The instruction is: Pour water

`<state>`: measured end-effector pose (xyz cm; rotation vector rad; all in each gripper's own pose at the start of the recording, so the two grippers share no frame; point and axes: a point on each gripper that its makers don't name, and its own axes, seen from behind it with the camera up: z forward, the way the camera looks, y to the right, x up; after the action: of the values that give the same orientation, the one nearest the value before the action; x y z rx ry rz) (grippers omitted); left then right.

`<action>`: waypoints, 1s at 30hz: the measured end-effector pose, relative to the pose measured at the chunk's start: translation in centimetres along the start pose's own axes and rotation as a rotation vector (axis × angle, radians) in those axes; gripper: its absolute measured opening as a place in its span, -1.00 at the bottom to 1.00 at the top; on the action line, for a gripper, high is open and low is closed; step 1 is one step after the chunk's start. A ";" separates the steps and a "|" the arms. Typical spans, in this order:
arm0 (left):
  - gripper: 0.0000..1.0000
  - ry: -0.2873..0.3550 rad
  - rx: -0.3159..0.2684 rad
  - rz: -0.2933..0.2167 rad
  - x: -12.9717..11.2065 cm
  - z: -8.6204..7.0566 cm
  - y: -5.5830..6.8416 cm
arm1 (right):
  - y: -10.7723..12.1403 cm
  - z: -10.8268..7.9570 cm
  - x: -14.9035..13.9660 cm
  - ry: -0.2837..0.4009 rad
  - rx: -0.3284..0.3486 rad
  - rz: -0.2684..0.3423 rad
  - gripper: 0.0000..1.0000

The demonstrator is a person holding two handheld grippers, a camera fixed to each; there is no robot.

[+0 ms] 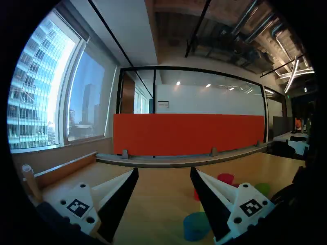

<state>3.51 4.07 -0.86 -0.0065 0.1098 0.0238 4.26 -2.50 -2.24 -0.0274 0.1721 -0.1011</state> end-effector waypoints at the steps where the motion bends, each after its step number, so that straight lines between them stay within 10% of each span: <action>1: 0.88 0.000 -0.001 0.001 0.0 0.0 0.0 | 0.0 0.0 -0.1 -0.002 -0.004 -0.002 1.00; 30: 0.88 -0.008 0.038 0.040 -5.3 0.0 -1.2 | 2.0 -1.6 -1.9 -0.077 -0.046 0.013 1.00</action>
<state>-1.71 2.77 -0.32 0.0335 0.1026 0.0621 2.28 -0.30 -3.60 -0.0756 0.0976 -0.0826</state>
